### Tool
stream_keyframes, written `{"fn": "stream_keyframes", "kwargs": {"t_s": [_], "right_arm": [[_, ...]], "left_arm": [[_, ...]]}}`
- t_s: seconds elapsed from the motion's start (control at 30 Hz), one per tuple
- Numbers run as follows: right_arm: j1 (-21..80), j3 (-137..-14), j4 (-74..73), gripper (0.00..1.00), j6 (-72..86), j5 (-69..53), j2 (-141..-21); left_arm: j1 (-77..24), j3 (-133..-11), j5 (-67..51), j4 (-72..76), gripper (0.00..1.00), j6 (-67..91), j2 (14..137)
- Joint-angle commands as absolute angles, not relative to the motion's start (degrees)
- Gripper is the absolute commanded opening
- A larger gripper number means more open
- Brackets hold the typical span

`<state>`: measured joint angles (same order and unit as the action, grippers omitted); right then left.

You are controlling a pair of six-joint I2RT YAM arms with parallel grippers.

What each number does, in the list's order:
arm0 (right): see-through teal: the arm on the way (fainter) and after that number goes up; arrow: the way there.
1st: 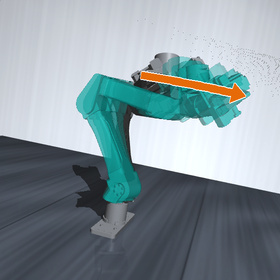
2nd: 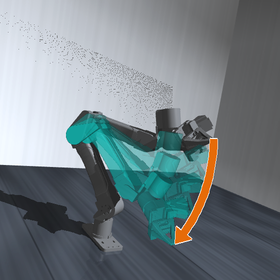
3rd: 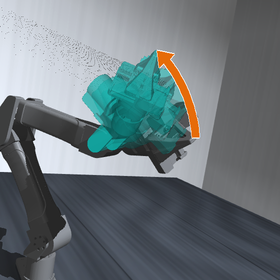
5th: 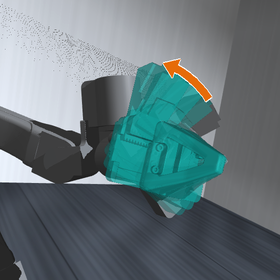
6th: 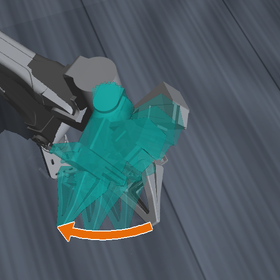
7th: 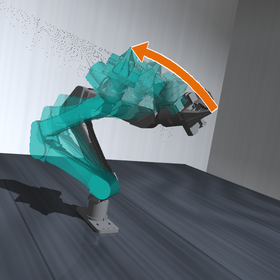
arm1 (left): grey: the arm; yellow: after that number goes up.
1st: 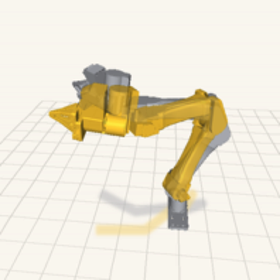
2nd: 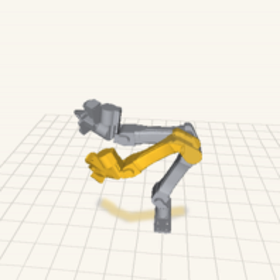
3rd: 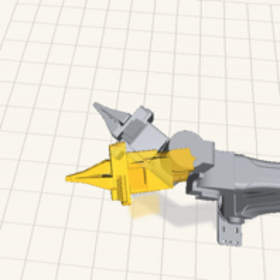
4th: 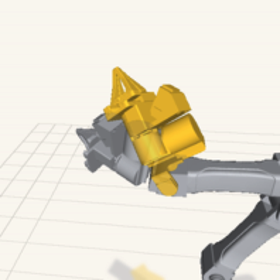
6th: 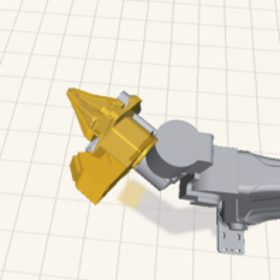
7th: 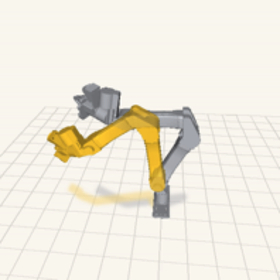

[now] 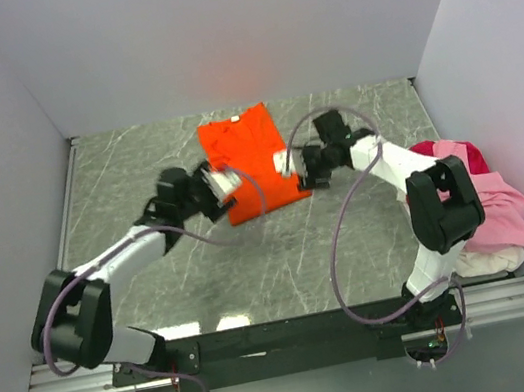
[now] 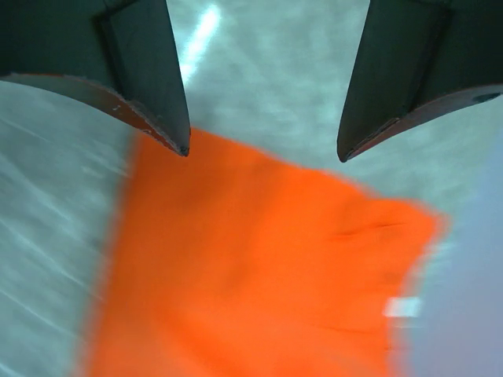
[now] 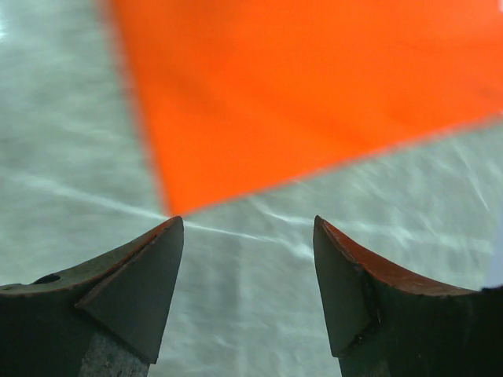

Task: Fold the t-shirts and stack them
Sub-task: Fold the tshirt

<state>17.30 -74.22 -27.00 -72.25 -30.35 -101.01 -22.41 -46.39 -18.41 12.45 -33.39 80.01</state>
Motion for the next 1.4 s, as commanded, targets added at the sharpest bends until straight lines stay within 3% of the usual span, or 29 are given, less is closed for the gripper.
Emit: {"fn": "stream_keyframes", "kwargs": {"t_s": [0.0,0.53,0.63,0.77,0.9,0.93,1.03,1.13,1.37], "right_arm": [[20.7,-67.3,-24.5,0.73,-87.8,-30.3,-98.9],[24.6,-67.0,-19.0,0.72,-85.2,-23.1,-106.2],[24.8,-67.5,-19.3,0.70,-85.2,-22.7,-106.6],[25.0,-67.0,-18.1,0.66,-84.8,-21.3,-107.6],[25.0,-67.7,-18.7,0.50,-84.5,-20.9,-108.5],[25.0,-67.7,-18.8,0.39,-84.4,-21.0,-108.7],[25.0,-67.1,-18.8,0.16,-84.6,-21.2,-108.4],[25.0,-66.1,-19.8,0.03,-85.1,-22.1,-107.3],[25.0,-60.2,-24.6,0.00,-87.5,-23.7,-99.4]], "left_arm": [[-27.8,-44.1,-19.9,6.3,0.80,-46.7,84.0],[-29.9,-47.2,-17.0,7.5,0.71,-46.7,97.0],[-29.9,-47.4,-15.8,8.0,0.63,-46.5,97.9],[-29.8,-47.8,-16.3,7.9,0.39,-46.0,98.9],[-29.9,-47.8,-16.4,8.2,0.28,-45.5,99.2],[-29.9,-47.6,-16.4,8.3,0.23,-45.6,99.1],[-29.9,-47.4,-17.1,7.9,0.10,-45.6,98.7],[-29.9,-47.5,-19.0,6.3,0.01,-45.8,97.8],[-30.5,-47.6,-24.6,-0.3,0.00,-44.8,92.7]]}}
